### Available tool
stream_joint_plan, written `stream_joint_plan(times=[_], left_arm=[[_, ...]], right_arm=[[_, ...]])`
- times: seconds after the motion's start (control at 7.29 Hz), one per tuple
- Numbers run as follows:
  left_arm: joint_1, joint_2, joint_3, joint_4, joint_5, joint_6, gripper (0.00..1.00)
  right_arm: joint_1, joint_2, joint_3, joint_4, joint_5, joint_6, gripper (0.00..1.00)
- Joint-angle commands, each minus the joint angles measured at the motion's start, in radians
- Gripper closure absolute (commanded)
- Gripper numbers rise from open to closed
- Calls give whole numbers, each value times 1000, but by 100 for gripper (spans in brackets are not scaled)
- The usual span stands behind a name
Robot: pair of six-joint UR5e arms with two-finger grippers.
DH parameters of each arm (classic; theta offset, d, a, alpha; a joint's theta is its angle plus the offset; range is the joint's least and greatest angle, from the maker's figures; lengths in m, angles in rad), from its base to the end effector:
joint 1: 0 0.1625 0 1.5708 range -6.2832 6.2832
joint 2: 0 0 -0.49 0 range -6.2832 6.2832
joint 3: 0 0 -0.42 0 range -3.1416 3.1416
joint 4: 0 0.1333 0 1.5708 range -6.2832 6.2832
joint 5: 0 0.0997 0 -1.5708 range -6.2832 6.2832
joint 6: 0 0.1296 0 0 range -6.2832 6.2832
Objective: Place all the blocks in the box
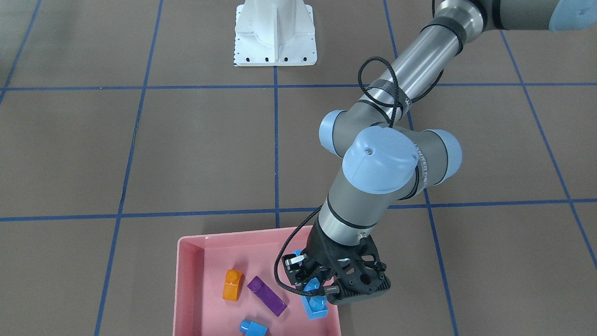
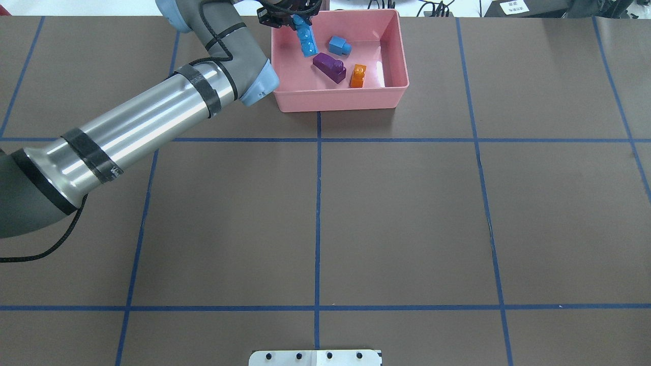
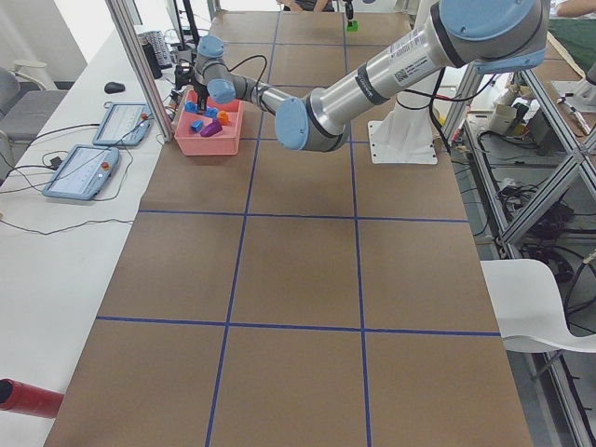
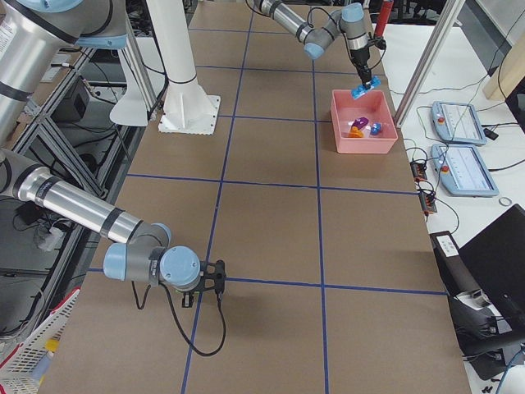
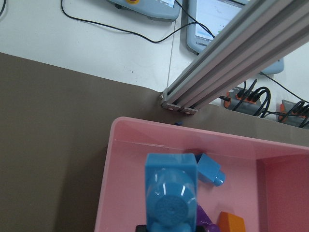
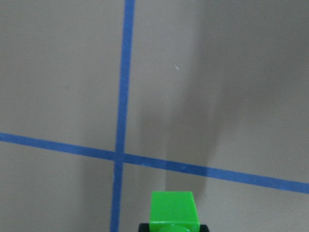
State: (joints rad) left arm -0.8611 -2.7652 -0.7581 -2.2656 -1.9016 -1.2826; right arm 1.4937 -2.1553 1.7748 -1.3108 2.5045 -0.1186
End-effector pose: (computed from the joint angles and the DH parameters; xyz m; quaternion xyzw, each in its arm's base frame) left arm 0.5829 -0.8185 0.1565 0.1562 0.5013 -0.1583 0.8362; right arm 0.0129 -0.2109 0.8157 -0.0444 -0.4503 -0.0601 0.8898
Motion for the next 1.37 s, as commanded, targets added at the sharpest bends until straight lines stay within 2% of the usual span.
stream_joint_plan(times=[0.0, 0.27, 0.41, 0.55, 0.69, 0.96, 1.1, 1.23], left_arm=[[33, -2, 11, -22, 19, 0, 1], [31, -2, -10, -11, 19, -3, 0], [21, 4, -86, 85, 6, 3, 0], [-10, 4, -165, 265, -43, 21, 0], [-38, 13, -247, 390, -109, 111, 0], [-110, 180, -480, 611, -141, 329, 0], [-154, 261, -586, 714, -149, 473, 0], [-191, 364, -684, 775, -149, 605, 0]], right_arm=[[32, 102, 216, -355, -9, -9, 100], [54, 367, 235, -630, -10, -7, 100], [48, 550, 229, -797, -13, -7, 100], [51, 735, 212, -902, -65, -1, 100], [12, 885, 178, -954, -88, 16, 100], [-131, 1131, 92, -961, -90, 264, 100], [-206, 1241, 28, -909, -92, 415, 100], [-284, 1319, -86, -745, -98, 570, 100]])
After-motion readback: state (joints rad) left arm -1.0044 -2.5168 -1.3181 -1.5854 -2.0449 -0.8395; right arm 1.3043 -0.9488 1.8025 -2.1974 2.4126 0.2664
